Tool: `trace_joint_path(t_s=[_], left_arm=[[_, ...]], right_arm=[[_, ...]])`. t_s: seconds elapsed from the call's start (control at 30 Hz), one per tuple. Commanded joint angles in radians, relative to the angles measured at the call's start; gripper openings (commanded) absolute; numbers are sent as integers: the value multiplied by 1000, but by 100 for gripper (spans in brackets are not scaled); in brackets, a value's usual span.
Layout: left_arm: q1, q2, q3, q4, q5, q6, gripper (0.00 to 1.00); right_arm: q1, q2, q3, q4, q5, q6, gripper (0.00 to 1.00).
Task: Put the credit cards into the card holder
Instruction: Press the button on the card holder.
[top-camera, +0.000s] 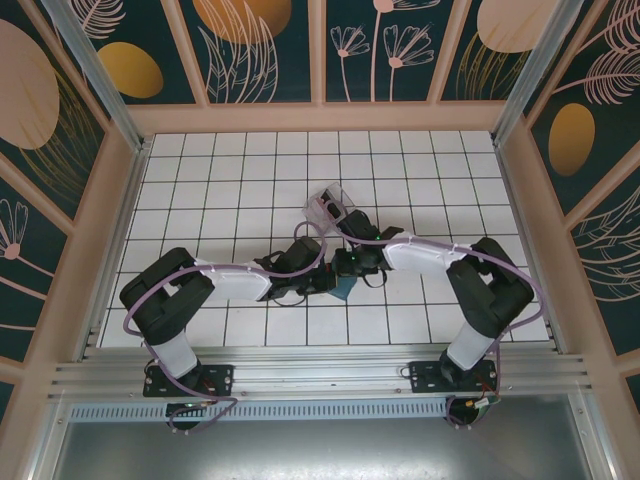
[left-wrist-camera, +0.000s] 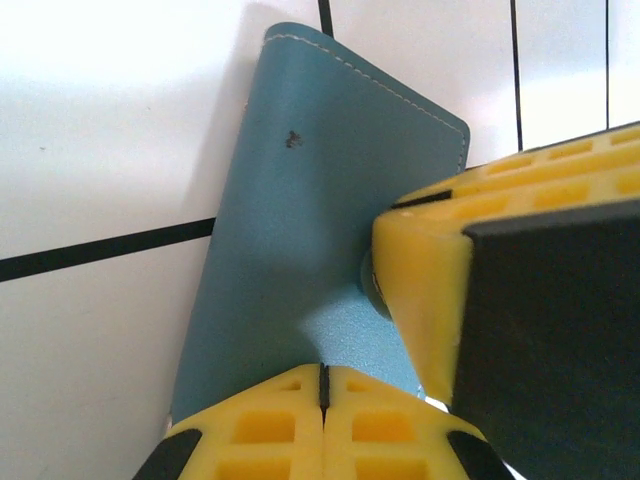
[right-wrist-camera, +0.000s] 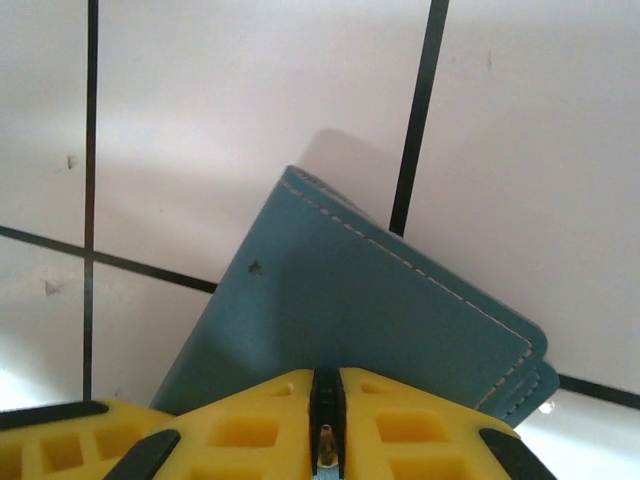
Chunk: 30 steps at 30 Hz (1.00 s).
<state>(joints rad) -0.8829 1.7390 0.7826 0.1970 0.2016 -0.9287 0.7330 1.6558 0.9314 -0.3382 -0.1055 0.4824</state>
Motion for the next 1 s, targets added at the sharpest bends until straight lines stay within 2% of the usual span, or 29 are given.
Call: trace_joint_path(t_s=[0.0, 0.63, 0.97], left_arm=[[-14, 63, -12, -107, 18, 21, 1], [-14, 57, -17, -113, 12, 22, 1], [-14, 63, -25, -105, 13, 20, 1]], right_arm=[[13, -46, -25, -26, -12, 22, 17], [20, -2, -38, -31, 7, 13, 15], [42, -16, -113, -40, 27, 33, 13]])
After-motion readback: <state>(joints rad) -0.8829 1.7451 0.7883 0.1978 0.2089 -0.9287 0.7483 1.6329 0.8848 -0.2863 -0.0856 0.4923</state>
